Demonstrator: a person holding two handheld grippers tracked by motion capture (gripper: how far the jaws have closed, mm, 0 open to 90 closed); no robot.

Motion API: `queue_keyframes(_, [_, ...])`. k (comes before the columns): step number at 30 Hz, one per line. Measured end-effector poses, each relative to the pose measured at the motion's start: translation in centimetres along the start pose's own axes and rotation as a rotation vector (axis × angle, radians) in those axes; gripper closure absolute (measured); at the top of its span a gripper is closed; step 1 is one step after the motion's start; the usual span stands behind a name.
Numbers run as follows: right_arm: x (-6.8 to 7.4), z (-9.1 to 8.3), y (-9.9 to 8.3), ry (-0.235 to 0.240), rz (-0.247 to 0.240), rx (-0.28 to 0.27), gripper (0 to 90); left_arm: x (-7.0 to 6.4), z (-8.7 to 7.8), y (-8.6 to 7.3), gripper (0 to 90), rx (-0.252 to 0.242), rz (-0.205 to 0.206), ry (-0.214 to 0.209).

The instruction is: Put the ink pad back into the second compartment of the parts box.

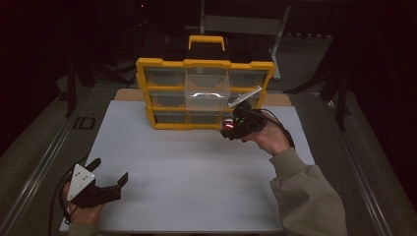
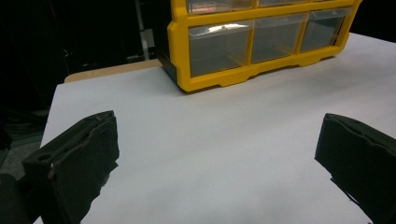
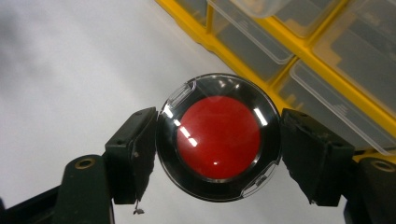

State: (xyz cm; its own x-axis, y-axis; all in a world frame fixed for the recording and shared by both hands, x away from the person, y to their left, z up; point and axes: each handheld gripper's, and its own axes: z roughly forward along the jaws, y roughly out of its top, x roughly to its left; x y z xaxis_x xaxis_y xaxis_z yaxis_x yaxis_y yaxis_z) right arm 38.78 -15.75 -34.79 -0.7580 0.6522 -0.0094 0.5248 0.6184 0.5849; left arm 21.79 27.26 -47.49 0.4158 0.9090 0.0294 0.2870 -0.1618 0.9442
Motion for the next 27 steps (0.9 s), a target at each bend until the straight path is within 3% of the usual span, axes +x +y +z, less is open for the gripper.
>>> queue_keyframes(27, [-2.7,-2.4,1.9,-0.048,0.025,-0.009,29.6,0.0,0.0,0.0,0.2,-0.001,0.0,-0.001])
